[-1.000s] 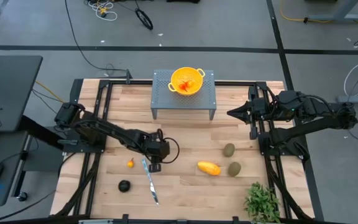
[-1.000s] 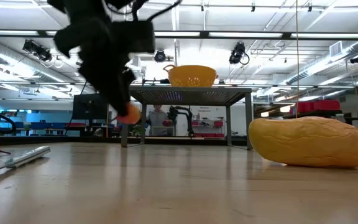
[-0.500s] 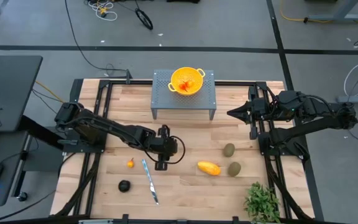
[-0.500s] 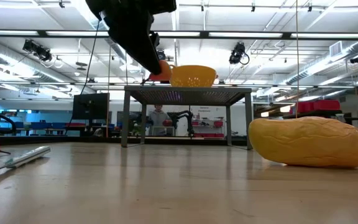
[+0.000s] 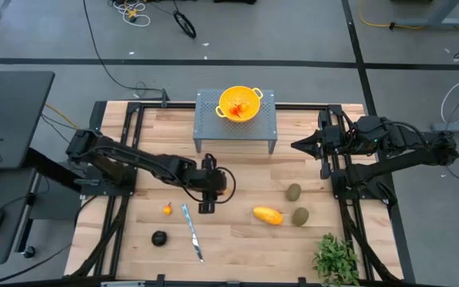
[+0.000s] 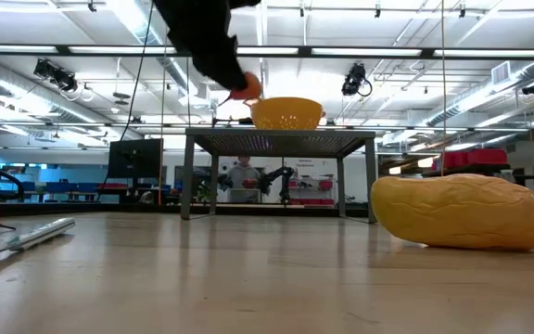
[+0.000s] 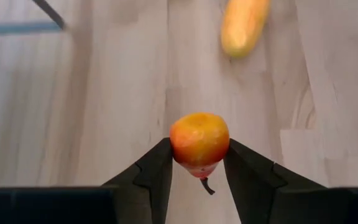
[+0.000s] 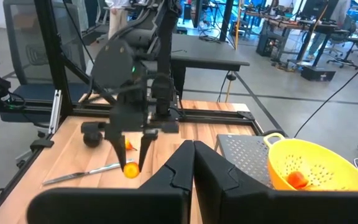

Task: Pick & Place Fruit
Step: Put the pear into the yellow colander bowl on the shelf

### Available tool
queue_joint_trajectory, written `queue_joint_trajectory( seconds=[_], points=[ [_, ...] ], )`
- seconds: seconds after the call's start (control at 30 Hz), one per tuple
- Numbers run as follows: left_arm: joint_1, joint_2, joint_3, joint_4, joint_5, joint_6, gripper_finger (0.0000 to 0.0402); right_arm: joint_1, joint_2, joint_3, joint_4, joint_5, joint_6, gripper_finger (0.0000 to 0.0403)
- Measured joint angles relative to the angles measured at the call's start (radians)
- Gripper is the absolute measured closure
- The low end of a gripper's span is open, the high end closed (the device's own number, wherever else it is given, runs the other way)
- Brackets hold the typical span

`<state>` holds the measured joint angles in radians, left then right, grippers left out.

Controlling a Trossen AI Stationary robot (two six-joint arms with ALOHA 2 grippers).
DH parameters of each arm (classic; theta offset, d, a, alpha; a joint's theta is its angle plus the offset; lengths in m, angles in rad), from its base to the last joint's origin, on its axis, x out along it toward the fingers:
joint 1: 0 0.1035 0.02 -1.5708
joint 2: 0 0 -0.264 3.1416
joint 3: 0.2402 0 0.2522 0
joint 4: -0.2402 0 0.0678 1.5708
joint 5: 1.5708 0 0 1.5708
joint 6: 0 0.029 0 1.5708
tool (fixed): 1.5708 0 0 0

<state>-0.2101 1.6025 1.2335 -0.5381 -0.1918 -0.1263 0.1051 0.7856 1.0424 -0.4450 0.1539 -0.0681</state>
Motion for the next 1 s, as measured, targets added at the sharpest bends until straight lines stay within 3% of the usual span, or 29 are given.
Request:
queue_joint_trajectory(
  seconds=[0.43,1.0],
  points=[
    [0.056,-0.157,0.001,-0.020,-0.060,-0.001,0.0258,0.000,0.000,0.000,0.000,0.001,0.000,0.0385],
    [0.083,-0.214,-0.001,-0.011,-0.081,0.015,0.0258,0.000,0.000,0.000,0.008,0.003,-0.003,0.0385]
  ],
)
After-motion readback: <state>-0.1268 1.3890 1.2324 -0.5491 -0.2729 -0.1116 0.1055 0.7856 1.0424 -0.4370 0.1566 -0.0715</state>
